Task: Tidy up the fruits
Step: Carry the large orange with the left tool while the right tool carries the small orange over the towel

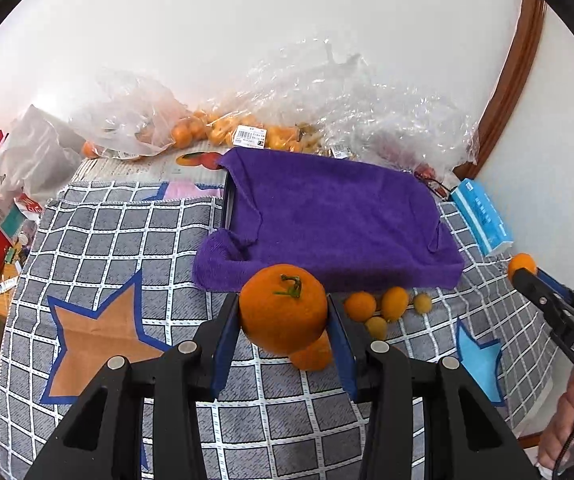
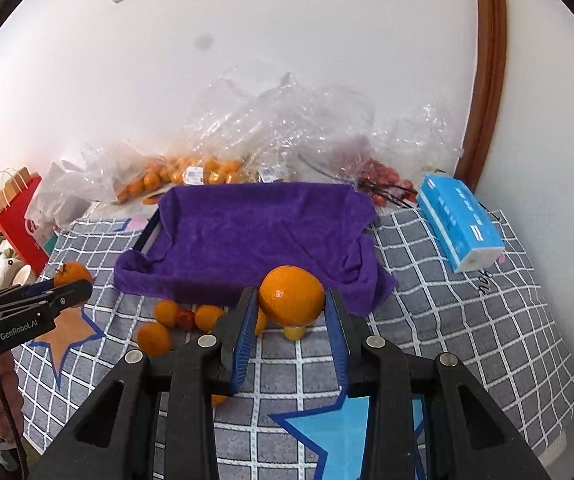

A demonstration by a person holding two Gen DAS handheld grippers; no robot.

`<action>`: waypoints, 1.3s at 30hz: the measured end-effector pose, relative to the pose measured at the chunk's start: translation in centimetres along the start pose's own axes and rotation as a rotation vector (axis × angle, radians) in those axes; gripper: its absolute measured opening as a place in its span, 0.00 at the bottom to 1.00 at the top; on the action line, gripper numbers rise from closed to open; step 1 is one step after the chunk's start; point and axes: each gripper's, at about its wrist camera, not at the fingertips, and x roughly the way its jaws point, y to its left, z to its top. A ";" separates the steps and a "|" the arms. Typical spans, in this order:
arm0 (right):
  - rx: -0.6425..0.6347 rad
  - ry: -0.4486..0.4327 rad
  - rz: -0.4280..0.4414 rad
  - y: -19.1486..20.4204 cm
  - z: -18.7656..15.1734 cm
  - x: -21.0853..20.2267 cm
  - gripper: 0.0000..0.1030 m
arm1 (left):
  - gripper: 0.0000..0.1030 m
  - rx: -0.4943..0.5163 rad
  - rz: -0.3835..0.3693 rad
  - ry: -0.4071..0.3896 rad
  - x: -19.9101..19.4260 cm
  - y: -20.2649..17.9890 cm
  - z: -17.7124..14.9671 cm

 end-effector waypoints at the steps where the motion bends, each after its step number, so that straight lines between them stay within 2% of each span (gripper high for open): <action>1: 0.000 0.000 0.004 0.1 0.2 0.2 0.33 | 0.39 -0.007 -0.006 0.000 -0.1 0.1 0.1; 18: -0.009 -0.023 0.022 0.5 3.0 1.0 0.33 | 0.39 -0.006 -0.010 -0.068 -1.6 -0.3 3.3; 39: 0.011 -0.033 -0.006 -0.7 6.3 4.1 0.33 | 0.39 0.041 -0.038 -0.062 1.9 -1.1 7.5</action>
